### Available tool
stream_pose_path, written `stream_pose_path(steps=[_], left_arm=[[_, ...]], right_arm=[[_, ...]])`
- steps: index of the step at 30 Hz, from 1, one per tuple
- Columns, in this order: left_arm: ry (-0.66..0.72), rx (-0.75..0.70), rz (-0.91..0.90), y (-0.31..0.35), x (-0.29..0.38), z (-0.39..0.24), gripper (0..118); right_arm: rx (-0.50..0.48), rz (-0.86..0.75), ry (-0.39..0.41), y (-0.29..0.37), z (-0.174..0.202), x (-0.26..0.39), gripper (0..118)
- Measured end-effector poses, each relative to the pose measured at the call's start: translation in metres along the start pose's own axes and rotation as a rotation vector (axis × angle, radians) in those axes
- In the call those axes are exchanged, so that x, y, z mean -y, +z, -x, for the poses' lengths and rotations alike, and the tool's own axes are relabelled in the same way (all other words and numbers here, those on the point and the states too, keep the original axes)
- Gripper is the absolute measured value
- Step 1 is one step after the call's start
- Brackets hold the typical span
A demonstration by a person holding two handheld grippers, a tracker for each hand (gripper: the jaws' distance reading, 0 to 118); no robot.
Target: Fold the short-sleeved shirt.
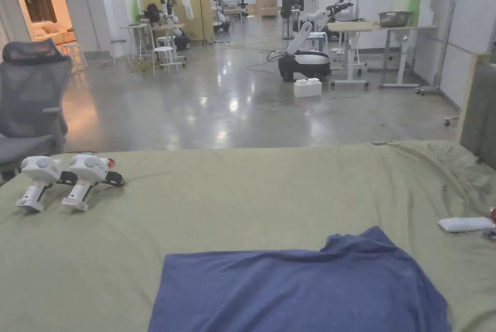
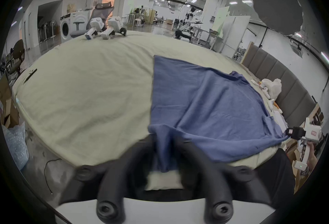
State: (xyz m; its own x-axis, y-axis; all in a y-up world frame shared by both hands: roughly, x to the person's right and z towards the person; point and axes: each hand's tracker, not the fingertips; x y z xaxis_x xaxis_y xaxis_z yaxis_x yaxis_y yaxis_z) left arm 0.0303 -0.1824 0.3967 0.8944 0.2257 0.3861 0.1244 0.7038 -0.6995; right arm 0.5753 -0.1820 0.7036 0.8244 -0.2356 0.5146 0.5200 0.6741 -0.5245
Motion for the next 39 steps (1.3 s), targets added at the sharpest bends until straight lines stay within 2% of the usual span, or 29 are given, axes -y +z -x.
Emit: stream_pose_path(steps=[1, 2, 5, 8, 12, 16, 21, 23, 25, 26, 27, 29, 30, 32, 34, 36, 39], left_arm=[[0.013, -0.019, 0.020, -0.003, 0.001, 0.003, 86], [0.025, -0.030, 0.025, -0.004, 0.004, 0.005, 91], [0.062, -0.030, 0.028, 0.004, 0.002, 0.012, 92], [0.099, -0.118, -0.128, 0.037, -0.011, 0.007, 92], [-0.129, -0.231, -0.352, 0.096, -0.036, -0.036, 92], [-0.154, -0.157, -0.548, 0.151, -0.044, -0.075, 92], [-0.311, -0.158, -0.669, 0.200, -0.052, -0.113, 92], [-0.349, -0.167, -0.716, 0.213, -0.056, -0.125, 91], [-0.366, -0.163, -0.783, 0.228, -0.056, -0.136, 88], [-0.377, -0.153, -0.807, 0.233, -0.058, -0.140, 84], [-0.387, -0.142, -0.821, 0.239, -0.059, -0.145, 75], [-0.393, -0.129, -0.845, 0.248, -0.059, -0.154, 51], [-0.393, -0.119, -0.854, 0.249, -0.061, -0.154, 36], [-0.408, -0.112, -0.865, 0.252, -0.062, -0.160, 19], [-0.419, -0.110, -0.873, 0.252, -0.063, -0.161, 17], [-0.423, -0.100, -0.886, 0.254, -0.063, -0.162, 0], [-0.412, -0.077, -0.885, 0.253, -0.064, -0.160, 0]], right_arm=[[0.024, 0.020, 0.004, -0.004, -0.002, 0.002, 81], [0.050, 0.039, 0.011, -0.008, -0.005, 0.004, 90], [0.111, -0.034, 0.029, 0.003, -0.009, 0.004, 87], [0.125, -0.142, 0.042, 0.029, -0.007, -0.007, 87], [0.103, -0.333, 0.080, 0.078, 0.022, -0.033, 87], [0.040, -0.522, 0.102, 0.118, 0.060, -0.043, 86], [-0.006, -0.618, 0.234, 0.145, 0.096, -0.060, 86], [-0.017, -0.644, 0.269, 0.156, 0.107, -0.065, 81], [-0.043, -0.674, 0.276, 0.164, 0.116, -0.068, 66], [-0.051, -0.675, 0.280, 0.170, 0.121, -0.070, 57], [-0.060, -0.679, 0.285, 0.173, 0.124, -0.071, 45], [-0.060, -0.694, 0.296, 0.177, 0.131, -0.070, 30], [-0.062, -0.701, 0.305, 0.179, 0.134, -0.070, 18], [-0.056, -0.708, 0.312, 0.180, 0.138, -0.069, 4], [-0.057, -0.718, 0.314, 0.183, 0.140, -0.068, 3], [-0.064, -0.714, 0.308, 0.183, 0.142, -0.069, 0], [-0.063, -0.719, 0.303, 0.184, 0.144, -0.067, 0]])
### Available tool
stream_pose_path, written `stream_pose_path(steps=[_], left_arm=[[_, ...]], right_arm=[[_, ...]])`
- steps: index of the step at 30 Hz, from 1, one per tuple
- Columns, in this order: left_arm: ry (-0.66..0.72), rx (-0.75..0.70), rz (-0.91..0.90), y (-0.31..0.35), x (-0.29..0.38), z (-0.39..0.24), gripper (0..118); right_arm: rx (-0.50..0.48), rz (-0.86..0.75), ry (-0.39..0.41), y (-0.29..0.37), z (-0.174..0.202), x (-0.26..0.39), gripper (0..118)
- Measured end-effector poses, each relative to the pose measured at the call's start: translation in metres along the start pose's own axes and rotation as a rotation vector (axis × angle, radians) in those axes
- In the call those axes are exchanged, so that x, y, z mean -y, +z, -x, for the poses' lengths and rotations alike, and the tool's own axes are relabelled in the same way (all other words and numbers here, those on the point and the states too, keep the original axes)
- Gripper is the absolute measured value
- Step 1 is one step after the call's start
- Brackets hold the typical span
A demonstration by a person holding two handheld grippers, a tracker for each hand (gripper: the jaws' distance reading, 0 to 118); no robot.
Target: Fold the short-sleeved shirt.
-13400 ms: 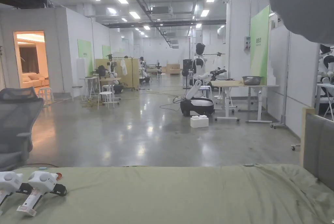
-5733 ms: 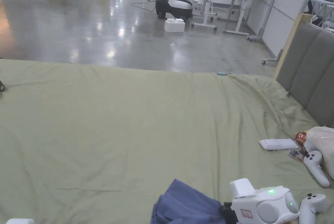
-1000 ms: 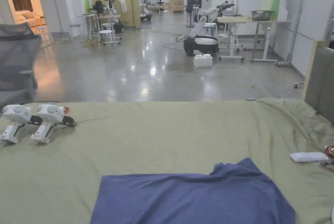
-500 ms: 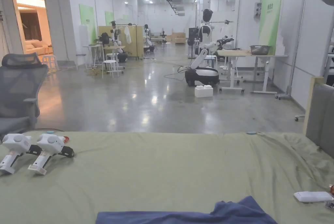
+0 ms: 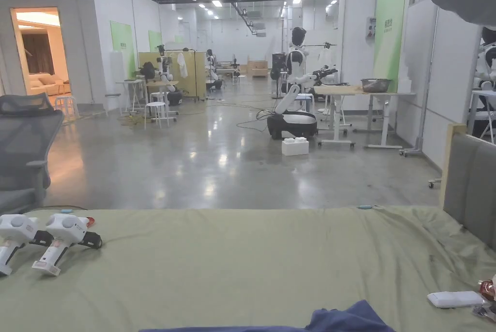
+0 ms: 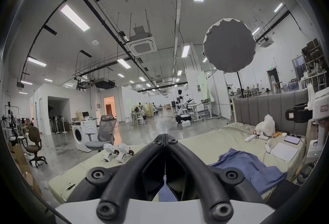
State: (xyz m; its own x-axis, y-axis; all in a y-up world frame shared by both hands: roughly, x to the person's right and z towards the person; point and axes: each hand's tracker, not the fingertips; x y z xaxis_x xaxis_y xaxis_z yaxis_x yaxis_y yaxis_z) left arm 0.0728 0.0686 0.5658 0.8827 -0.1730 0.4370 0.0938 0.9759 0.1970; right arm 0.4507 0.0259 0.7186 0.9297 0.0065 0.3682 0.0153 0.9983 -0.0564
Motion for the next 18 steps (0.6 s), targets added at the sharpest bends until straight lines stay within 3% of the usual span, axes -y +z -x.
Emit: stream_pose_path(steps=[10, 16, 17, 18], left_arm=[[0.038, 0.032, 0.054, -0.010, 0.005, 0.008, 0], [0.192, 0.112, 0.188, -0.010, 0.029, 0.031, 0], [0.189, 0.121, 0.238, -0.013, 0.041, 0.036, 1], [0.179, 0.122, 0.290, -0.016, 0.054, 0.040, 10]], right_arm=[[-0.009, 0.001, -0.008, -0.004, 0.003, -0.002, 0], [-0.036, 0.064, -0.052, -0.006, 0.001, 0.016, 0], [-0.032, 0.084, -0.058, -0.005, 0.000, 0.022, 0], [-0.030, 0.107, -0.058, -0.005, -0.001, 0.028, 0]])
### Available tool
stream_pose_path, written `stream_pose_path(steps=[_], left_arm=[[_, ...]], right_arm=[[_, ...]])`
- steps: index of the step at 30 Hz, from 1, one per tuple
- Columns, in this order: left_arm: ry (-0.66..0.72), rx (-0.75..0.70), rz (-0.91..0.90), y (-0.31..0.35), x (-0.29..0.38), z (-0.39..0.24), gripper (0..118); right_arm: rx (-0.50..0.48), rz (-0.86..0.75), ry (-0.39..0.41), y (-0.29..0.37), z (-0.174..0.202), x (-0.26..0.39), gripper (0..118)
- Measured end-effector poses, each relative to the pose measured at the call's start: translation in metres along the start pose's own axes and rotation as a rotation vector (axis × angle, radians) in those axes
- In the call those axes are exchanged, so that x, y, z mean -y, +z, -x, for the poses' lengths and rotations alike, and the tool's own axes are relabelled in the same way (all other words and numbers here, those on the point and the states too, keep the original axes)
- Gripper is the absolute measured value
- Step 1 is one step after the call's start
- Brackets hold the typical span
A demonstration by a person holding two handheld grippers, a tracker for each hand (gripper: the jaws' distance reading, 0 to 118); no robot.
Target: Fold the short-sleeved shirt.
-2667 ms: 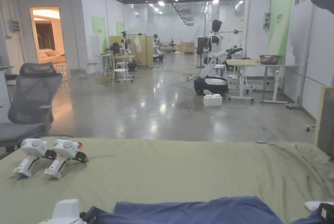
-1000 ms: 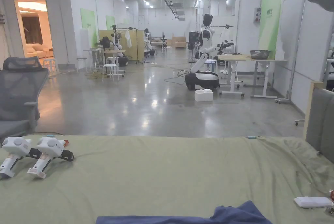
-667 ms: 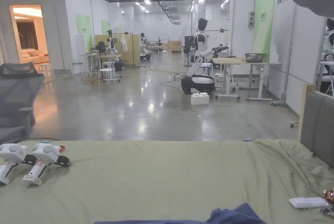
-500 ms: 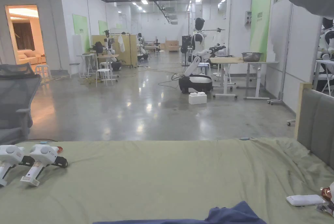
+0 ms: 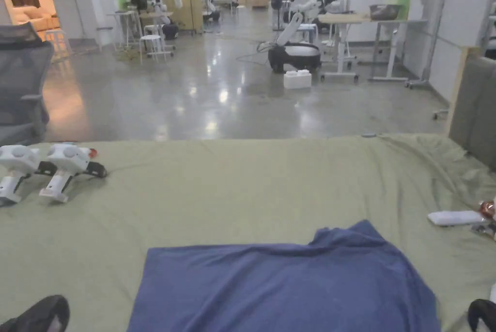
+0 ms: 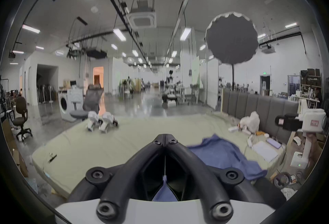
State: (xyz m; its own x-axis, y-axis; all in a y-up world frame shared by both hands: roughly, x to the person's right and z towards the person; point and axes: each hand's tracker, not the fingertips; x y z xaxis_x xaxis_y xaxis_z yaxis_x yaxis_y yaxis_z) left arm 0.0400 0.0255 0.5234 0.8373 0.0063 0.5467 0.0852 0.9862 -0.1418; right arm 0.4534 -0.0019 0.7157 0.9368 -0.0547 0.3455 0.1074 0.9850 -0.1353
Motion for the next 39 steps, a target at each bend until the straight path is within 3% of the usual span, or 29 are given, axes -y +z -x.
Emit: stream_pose_path(steps=[3, 5, 9, 12, 17, 21, 23, 27, 31, 32, 33, 34, 35, 38, 39], left_arm=[[0.043, -0.015, 0.118, -0.019, 0.033, 0.021, 47], [0.110, 0.001, 0.257, -0.039, 0.061, 0.041, 60], [0.195, 0.000, 0.418, -0.079, 0.123, 0.069, 63], [0.208, 0.004, 0.528, -0.109, 0.164, 0.083, 63], [0.283, 0.006, 0.648, -0.140, 0.200, 0.093, 62], [0.261, -0.009, 0.708, -0.157, 0.209, 0.089, 58], [0.223, -0.005, 0.716, -0.159, 0.212, 0.085, 50], [0.176, 0.025, 0.712, -0.155, 0.209, 0.075, 12], [-0.002, 0.027, 0.746, -0.159, 0.214, 0.051, 8], [-0.047, 0.022, 0.758, -0.161, 0.216, 0.045, 8], [-0.078, 0.019, 0.770, -0.162, 0.217, 0.041, 8], [-0.099, 0.016, 0.780, -0.164, 0.218, 0.037, 8], [-0.109, 0.014, 0.785, -0.166, 0.218, 0.035, 8], [-0.108, 0.015, 0.789, -0.167, 0.217, 0.036, 8], [-0.104, 0.015, 0.787, -0.166, 0.217, 0.036, 8]], right_arm=[[-0.006, 0.093, 0.001, -0.008, -0.008, 0.020, 0], [-0.002, 0.159, -0.039, -0.013, -0.015, 0.034, 0], [0.008, 0.233, -0.122, -0.018, -0.025, 0.055, 0], [0.021, 0.259, -0.131, -0.017, -0.028, 0.062, 0], [0.042, 0.301, -0.146, -0.013, -0.031, 0.068, 0], [0.063, 0.337, -0.130, -0.012, -0.032, 0.073, 0], [0.068, 0.351, -0.122, -0.011, -0.032, 0.074, 0], [0.080, 0.357, -0.126, -0.007, -0.034, 0.079, 0], [0.141, 0.390, -0.125, -0.008, -0.044, 0.087, 0], [0.169, 0.399, -0.130, -0.009, -0.049, 0.090, 3], [0.194, 0.408, -0.146, -0.012, -0.056, 0.095, 24], [0.232, 0.422, -0.154, -0.014, -0.064, 0.100, 54], [0.258, 0.463, -0.160, -0.018, -0.079, 0.114, 70], [0.291, 0.534, -0.124, -0.029, -0.097, 0.140, 80], [0.280, 0.556, -0.111, -0.032, -0.101, 0.150, 78]])
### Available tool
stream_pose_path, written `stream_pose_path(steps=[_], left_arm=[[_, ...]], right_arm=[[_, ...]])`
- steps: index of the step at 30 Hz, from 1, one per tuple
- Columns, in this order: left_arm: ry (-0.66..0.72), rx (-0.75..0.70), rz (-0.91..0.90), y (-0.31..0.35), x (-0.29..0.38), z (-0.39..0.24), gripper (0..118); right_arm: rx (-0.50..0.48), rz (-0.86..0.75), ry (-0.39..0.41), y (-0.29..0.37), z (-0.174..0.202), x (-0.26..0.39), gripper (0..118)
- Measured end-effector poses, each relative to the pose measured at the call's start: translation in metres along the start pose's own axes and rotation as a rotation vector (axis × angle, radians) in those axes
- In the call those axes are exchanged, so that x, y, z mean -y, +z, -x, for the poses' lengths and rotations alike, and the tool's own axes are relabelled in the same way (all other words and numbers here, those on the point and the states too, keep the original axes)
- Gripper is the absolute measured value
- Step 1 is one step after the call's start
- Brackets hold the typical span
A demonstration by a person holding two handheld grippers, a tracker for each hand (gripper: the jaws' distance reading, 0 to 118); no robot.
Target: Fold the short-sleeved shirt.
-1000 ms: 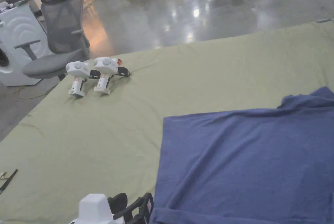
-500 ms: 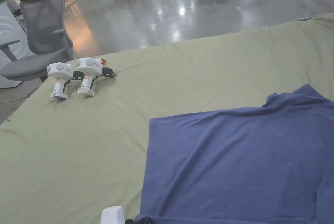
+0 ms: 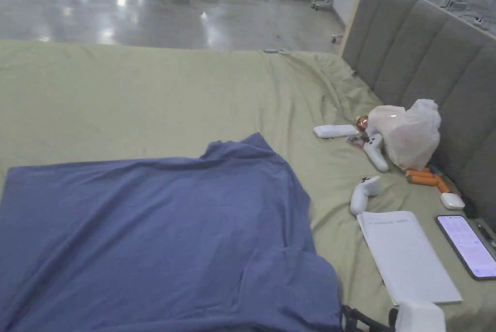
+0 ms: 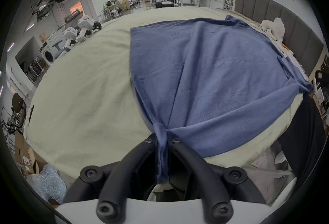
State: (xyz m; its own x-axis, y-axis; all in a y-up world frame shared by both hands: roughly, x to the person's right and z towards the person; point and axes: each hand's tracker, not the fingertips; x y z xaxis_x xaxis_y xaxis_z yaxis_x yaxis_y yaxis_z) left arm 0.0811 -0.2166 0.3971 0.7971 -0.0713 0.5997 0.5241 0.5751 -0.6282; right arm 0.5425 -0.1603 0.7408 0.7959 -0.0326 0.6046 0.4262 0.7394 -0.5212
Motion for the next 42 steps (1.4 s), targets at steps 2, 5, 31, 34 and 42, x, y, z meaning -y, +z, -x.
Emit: stream_pose_path(steps=[2, 5, 31, 34, 42], left_arm=[[0.017, 0.007, -0.012, 0.006, 0.001, -0.002, 8], [0.028, 0.011, -0.015, 0.008, 0.000, -0.004, 8], [0.150, 0.054, -0.208, 0.016, -0.117, 0.046, 5], [0.168, 0.044, -0.152, -0.016, -0.159, 0.054, 5], [0.227, 0.025, 0.000, -0.097, -0.218, 0.058, 16]], right_arm=[[-0.049, 0.082, -0.017, -0.019, -0.005, 0.007, 78], [-0.122, 0.144, -0.070, -0.039, -0.009, 0.015, 77], [-0.148, -0.019, 0.001, -0.109, 0.046, -0.138, 6], [-0.136, 0.028, -0.007, -0.157, 0.055, -0.173, 6], [-0.082, 0.186, 0.054, -0.245, 0.076, -0.212, 8]])
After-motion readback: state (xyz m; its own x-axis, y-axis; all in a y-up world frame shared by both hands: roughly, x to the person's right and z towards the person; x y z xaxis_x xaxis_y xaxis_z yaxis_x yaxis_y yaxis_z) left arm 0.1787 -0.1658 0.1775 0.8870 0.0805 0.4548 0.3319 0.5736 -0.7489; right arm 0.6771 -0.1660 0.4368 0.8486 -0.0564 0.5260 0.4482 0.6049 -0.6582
